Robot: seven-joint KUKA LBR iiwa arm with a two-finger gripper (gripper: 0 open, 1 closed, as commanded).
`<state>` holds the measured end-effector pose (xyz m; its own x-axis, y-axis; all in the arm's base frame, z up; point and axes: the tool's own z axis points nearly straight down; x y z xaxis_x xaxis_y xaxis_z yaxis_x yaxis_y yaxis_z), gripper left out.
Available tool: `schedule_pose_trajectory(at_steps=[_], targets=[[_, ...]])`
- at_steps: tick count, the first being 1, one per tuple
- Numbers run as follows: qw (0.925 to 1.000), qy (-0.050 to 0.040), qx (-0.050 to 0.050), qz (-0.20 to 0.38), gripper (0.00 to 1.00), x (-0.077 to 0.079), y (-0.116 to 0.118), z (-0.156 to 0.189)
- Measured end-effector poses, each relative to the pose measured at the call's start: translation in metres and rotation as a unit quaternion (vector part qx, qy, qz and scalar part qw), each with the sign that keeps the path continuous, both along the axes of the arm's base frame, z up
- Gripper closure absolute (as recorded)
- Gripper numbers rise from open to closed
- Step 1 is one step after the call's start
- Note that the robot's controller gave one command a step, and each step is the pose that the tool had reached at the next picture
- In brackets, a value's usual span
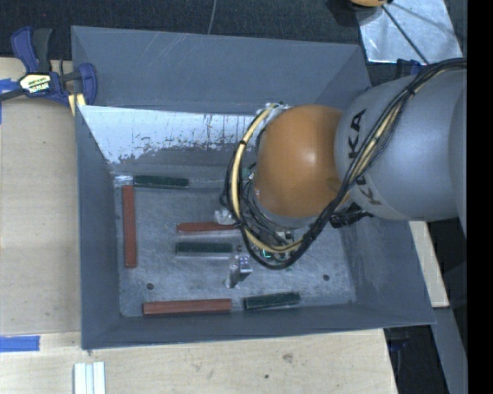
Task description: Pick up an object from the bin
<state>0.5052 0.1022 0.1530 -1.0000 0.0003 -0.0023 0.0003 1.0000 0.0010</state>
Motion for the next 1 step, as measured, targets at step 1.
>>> schedule_pose_trajectory(at_steps=[1], targets=[[0.9945,-0.0036,0.001,-0.105,1.00,0.0099,0.0204,-0.0758]])
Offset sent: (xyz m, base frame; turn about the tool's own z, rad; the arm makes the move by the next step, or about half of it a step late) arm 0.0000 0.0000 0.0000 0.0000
